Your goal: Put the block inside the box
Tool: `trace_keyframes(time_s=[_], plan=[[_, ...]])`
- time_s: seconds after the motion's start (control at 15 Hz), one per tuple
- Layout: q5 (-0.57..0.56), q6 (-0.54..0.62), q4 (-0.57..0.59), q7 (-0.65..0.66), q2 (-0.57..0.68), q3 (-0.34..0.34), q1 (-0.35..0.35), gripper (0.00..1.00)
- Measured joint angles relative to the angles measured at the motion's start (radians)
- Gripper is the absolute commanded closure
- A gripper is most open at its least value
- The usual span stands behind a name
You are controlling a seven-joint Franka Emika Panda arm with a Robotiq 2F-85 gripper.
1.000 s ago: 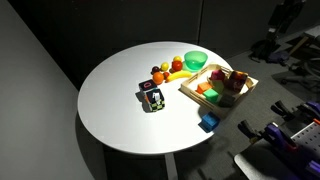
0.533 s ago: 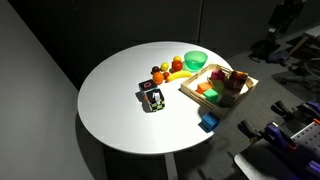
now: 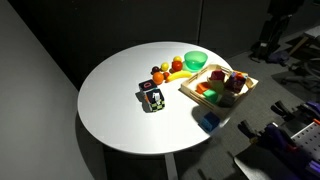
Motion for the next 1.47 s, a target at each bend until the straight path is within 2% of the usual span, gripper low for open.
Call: trace_keyframes(time_s=[0.33, 0.73, 1.07, 1.47], plan=[[0.058, 0.052, -0.008, 0.001, 0.06, 0.05, 0.044, 0.0], [0.154, 0.271, -0.075, 0.002, 0.104, 0.114, 0.108, 0.0], [0.161, 0.416, -0.125, 0.03, 0.16, 0.18, 0.164, 0.0], [0.162, 0.467, -0.128, 0.077, 0.247, 0.231, 0.194, 0.0]])
